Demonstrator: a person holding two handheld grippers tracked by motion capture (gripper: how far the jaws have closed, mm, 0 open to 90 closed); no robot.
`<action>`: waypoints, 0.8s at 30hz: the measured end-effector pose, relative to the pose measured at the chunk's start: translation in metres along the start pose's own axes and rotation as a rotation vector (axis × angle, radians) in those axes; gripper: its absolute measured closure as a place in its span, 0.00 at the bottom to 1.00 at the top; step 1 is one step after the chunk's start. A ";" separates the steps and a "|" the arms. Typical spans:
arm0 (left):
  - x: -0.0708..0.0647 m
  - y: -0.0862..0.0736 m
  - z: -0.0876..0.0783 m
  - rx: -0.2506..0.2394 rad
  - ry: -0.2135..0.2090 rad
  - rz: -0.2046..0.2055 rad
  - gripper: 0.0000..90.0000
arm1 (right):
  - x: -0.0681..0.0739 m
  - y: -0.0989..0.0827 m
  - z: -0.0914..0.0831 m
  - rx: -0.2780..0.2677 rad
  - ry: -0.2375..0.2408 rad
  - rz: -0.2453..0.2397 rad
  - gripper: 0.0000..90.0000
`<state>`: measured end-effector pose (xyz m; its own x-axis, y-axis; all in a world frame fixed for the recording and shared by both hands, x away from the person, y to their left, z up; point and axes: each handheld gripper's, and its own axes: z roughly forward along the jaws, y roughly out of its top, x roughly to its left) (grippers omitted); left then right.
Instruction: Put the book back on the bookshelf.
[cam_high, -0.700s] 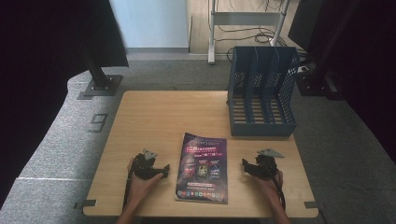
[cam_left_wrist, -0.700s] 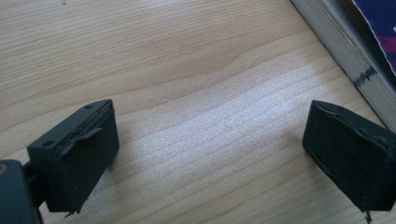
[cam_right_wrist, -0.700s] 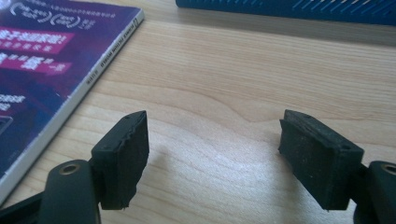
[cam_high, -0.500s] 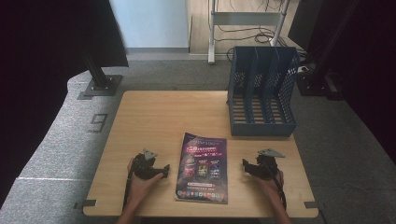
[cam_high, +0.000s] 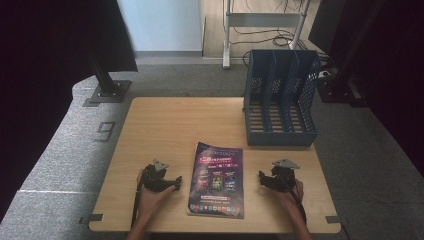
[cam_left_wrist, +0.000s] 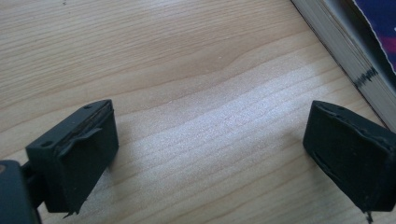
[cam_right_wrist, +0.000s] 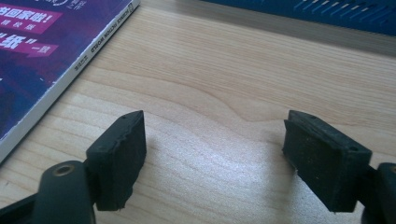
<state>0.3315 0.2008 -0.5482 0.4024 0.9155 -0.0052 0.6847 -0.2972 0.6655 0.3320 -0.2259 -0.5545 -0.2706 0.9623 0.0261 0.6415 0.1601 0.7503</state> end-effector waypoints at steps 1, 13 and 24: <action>-0.001 0.001 0.001 0.002 0.005 -0.004 0.02 | 0.000 0.000 0.000 0.000 0.003 0.001 0.25; 0.002 0.002 0.002 0.006 -0.015 0.016 0.01 | -0.006 0.003 -0.001 -0.011 0.062 0.051 0.25; 0.002 0.003 0.003 0.007 -0.014 0.016 0.00 | 0.010 0.014 -0.015 -0.080 0.122 0.051 0.27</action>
<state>0.3362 0.2006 -0.5485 0.4221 0.9065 -0.0049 0.6821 -0.3140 0.6604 0.3277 -0.2172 -0.5342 -0.3279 0.9340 0.1418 0.5984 0.0892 0.7962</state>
